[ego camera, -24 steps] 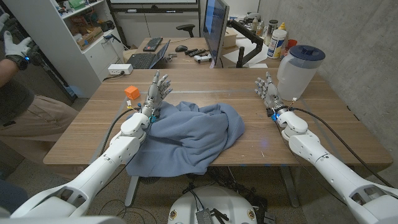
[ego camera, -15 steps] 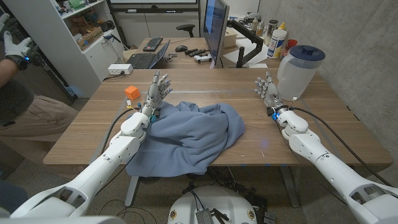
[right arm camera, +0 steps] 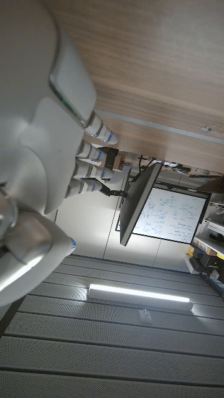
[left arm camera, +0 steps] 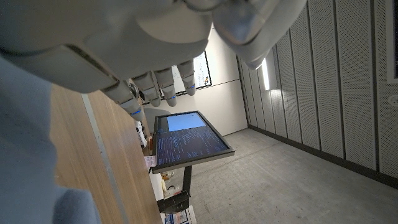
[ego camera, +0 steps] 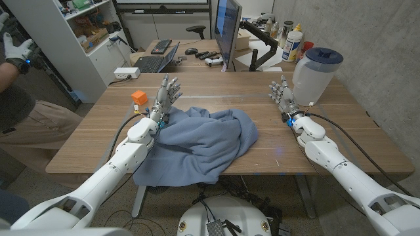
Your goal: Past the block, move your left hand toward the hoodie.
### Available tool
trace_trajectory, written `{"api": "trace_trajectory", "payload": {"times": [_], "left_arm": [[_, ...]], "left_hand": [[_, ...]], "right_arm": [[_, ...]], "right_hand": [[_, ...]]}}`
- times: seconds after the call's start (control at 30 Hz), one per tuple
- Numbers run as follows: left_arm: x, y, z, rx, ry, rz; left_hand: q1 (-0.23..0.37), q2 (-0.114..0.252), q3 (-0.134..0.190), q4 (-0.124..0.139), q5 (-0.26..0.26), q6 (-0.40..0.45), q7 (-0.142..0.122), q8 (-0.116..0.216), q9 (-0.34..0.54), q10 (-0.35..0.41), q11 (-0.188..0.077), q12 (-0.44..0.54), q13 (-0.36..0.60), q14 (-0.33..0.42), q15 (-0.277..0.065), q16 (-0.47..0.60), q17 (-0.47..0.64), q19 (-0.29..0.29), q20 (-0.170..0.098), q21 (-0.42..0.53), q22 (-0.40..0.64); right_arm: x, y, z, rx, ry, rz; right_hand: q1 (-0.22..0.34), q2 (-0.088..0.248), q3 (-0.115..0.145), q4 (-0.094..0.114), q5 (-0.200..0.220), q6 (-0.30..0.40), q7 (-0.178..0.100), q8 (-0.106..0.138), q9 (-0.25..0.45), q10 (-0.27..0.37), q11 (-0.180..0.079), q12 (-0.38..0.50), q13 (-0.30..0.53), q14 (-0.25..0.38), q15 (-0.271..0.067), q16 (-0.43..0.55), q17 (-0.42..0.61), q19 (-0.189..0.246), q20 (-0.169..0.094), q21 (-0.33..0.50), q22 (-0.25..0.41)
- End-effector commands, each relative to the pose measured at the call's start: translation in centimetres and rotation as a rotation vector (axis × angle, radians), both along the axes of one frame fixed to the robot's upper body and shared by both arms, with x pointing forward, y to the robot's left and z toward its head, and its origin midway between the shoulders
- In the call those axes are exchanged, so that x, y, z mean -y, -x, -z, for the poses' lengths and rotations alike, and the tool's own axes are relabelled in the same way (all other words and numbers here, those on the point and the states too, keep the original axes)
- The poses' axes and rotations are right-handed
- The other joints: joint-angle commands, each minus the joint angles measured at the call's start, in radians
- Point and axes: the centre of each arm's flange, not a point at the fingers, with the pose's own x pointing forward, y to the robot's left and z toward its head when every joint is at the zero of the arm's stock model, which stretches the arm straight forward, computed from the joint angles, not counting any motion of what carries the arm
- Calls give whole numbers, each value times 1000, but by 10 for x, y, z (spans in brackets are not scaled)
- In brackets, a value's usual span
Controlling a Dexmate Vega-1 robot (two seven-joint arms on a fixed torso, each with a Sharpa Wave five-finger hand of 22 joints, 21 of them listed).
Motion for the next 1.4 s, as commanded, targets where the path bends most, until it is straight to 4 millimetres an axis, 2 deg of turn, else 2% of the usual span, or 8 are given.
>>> {"api": "trace_trajectory", "payload": {"times": [0.03, 0.77, 1.4], "left_arm": [[4, 6, -2, 6, -18, -5], [6, 19, -7, 22, -83, -45], [18, 36, -20, 72, -206, -85]], "left_hand": [[10, 0, 4, -3, 7, -1, -6, 6, 5, 4, 6, 4, 4, -4, -11, 0, 3, -4, 4, 3, 3], [21, 0, 4, -11, 8, 0, -4, 6, 5, 0, 6, 3, 4, -19, -8, -2, 3, -12, 1, 2, 3], [30, 4, 6, -17, 8, -2, -4, 5, 5, -7, 6, 1, 4, -39, -1, -5, 3, -27, 4, -1, 3]], "right_arm": [[0, 1, 1, 6, -5, 5], [1, 1, 6, 16, 8, 28], [3, -3, 5, 12, 13, 27]], "right_hand": [[3, 23, 2, 4, 7, 13, 2, 7, 6, 9, 2, 5, 3, 2, -9, 6, 5, 0, 8, 7, 4], [5, 24, 3, 3, 7, 14, 1, 7, 6, 8, 2, 4, 3, 0, -8, 5, 5, 0, 8, 7, 4], [6, 24, 4, 3, 7, 14, 2, 7, 6, 12, 2, 5, 3, 0, -8, 6, 5, -1, 8, 7, 4]]}}
